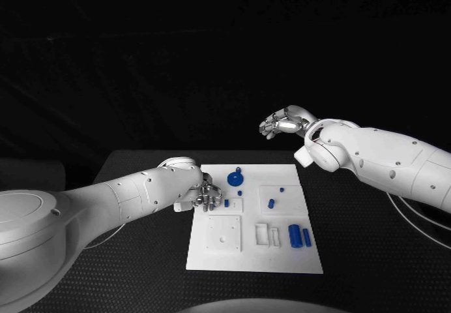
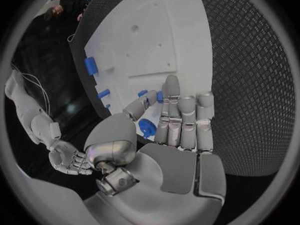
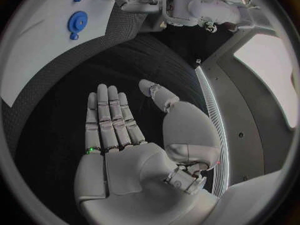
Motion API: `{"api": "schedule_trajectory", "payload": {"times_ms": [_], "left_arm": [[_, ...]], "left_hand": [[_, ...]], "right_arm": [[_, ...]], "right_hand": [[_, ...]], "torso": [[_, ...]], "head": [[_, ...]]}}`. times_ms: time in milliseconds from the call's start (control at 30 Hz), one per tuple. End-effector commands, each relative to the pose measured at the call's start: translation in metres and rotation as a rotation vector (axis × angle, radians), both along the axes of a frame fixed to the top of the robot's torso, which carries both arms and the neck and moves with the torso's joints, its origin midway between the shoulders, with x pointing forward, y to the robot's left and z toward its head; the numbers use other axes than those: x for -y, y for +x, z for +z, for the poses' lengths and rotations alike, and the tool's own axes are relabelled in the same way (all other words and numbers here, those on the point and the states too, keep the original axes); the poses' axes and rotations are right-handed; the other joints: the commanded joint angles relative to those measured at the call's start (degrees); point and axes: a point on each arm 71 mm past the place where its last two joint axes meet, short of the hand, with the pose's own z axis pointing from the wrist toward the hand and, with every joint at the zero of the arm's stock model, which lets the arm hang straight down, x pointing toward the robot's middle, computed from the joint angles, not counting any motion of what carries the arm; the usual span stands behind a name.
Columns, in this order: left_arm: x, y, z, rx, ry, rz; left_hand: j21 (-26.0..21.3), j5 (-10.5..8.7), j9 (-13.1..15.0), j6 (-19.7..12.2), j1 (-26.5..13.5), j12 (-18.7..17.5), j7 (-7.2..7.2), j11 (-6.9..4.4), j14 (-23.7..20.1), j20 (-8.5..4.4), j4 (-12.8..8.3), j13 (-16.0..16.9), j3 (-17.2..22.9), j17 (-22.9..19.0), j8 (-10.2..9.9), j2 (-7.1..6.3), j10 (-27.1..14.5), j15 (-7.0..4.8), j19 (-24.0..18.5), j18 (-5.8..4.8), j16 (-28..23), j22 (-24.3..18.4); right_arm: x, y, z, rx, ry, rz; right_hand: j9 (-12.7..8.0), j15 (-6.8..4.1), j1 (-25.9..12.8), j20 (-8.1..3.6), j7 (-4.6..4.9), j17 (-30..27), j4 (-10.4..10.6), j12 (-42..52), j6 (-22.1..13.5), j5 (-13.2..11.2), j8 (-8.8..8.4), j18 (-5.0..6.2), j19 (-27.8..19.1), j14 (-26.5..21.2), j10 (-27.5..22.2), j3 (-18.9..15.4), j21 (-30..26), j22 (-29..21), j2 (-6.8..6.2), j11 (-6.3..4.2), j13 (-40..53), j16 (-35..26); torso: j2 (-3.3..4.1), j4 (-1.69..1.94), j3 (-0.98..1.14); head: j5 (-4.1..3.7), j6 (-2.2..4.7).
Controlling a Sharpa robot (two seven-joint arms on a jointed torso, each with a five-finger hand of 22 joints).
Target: Assemble the parts on the task board
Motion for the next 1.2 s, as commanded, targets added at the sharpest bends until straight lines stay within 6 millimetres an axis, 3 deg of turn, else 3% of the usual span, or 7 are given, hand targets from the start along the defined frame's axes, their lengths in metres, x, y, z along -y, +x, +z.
{"api": "schedule_trajectory", "payload": {"times_ms": [33,400,567,633,667,700,1200], "left_arm": [[0.001,-0.003,-0.005,-0.008,0.019,-0.004],[0.001,-0.002,-0.006,0.005,0.012,0.005],[-0.001,-0.001,-0.006,0.009,0.015,0.013],[-0.003,-0.001,-0.006,0.009,0.014,0.018],[-0.003,-0.001,-0.006,0.009,0.015,0.020],[-0.004,-0.001,-0.006,0.010,0.016,0.022],[-0.012,0.001,-0.006,0.020,0.020,0.042]], "left_hand": [[0.39,-0.42,-0.07,-0.29,1.01,0.26,-0.20,-0.95,2.95,-6.03,1.99,0.11,2.57,-0.07,-0.28,1.01,0.63,-3.48,0.26,1.09,0.30,1.01],[0.40,-0.92,-0.17,-0.74,1.17,0.40,-0.07,-0.91,2.95,-6.02,2.18,0.39,2.47,-0.31,-0.79,0.60,0.54,-3.45,0.35,1.10,0.48,0.92],[0.18,-6.35,-0.43,-1.04,1.62,0.52,0.07,-0.88,3.02,-5.96,4.22,0.89,2.11,-1.00,-1.69,-0.90,0.41,-3.33,0.64,1.16,0.73,0.64],[0.06,-10.17,-0.89,-2.12,1.35,0.48,0.40,-0.64,3.00,-5.91,6.29,1.06,1.48,-1.35,-2.67,-3.20,0.29,-3.19,0.74,1.21,0.79,0.55],[0.08,-10.25,-0.95,-2.21,0.87,0.46,0.46,-0.54,2.96,-5.83,6.86,1.12,0.71,-1.45,-2.78,-3.76,0.21,-3.10,0.77,1.16,0.81,0.57],[0.29,-7.06,-0.88,-2.43,-0.78,0.53,0.60,-0.49,2.84,-5.68,6.52,1.33,-2.94,-1.53,-2.85,-3.09,0.05,-2.86,0.71,1.10,0.99,0.74],[-0.36,-13.18,-1.18,-3.16,-2.29,1.18,0.57,-0.48,2.35,-5.70,9.04,3.60,-8.63,-2.48,-3.46,-7.14,-0.93,-3.08,0.10,1.73,1.64,0.61]], "right_arm": [[-0.002,0.000,0.000,-0.005,0.003,0.018],[-0.003,0.000,0.000,-0.005,0.003,0.018],[-0.002,0.000,0.000,-0.006,0.003,0.017],[-0.002,0.000,0.000,-0.006,0.003,0.017],[-0.002,0.000,0.000,-0.006,0.002,0.017],[-0.001,0.000,0.000,-0.006,0.002,0.016],[0.000,0.000,0.000,-0.006,0.002,0.014]], "right_hand": [[-0.06,0.28,0.61,0.08,0.09,-0.08,0.00,-0.20,-0.40,0.17,0.32,-0.51,0.03,-0.04,0.26,-0.28,-0.35,0.09,-0.09,0.03,-0.11,-0.35],[-0.08,0.28,0.63,0.08,0.08,-0.11,-0.01,-0.23,-0.39,0.17,0.34,-0.52,0.02,-0.05,0.27,-0.28,-0.41,0.13,-0.09,0.04,-0.20,-0.36],[-0.10,0.29,0.63,0.08,0.09,-0.13,-0.02,-0.24,-0.41,0.17,0.34,-0.53,0.01,-0.06,0.27,-0.30,-0.44,0.15,-0.11,0.05,-0.25,-0.37],[-0.12,0.30,0.62,0.09,0.10,-0.15,-0.02,-0.26,-0.43,0.17,0.34,-0.54,0.00,-0.08,0.26,-0.31,-0.48,0.17,-0.14,0.07,-0.30,-0.38],[-0.12,0.30,0.62,0.09,0.10,-0.16,-0.02,-0.27,-0.44,0.17,0.34,-0.54,0.00,-0.09,0.26,-0.32,-0.49,0.18,-0.15,0.07,-0.32,-0.38],[-0.13,0.31,0.62,0.09,0.10,-0.17,-0.02,-0.28,-0.45,0.17,0.34,-0.54,-0.01,-0.11,0.26,-0.32,-0.52,0.19,-0.17,0.08,-0.35,-0.39],[-0.22,0.35,0.65,0.10,0.14,-0.26,-0.04,-0.37,-0.55,0.20,0.32,-0.57,-0.07,-0.20,0.21,-0.35,-0.69,0.30,-0.24,0.15,-0.60,-0.44]], "torso": [[0.00,0.02,-0.03],[-0.08,0.10,-0.03],[-0.08,0.04,-0.04],[-0.08,0.05,-0.03],[-0.08,0.07,-0.04],[-0.10,0.08,-0.04],[-0.09,0.10,-0.06]], "head": [[-0.10,-0.13],[-0.15,-0.17],[-0.09,-0.08],[-0.10,-0.09],[-0.11,-0.13],[-0.13,-0.15],[-0.16,0.04]]}}
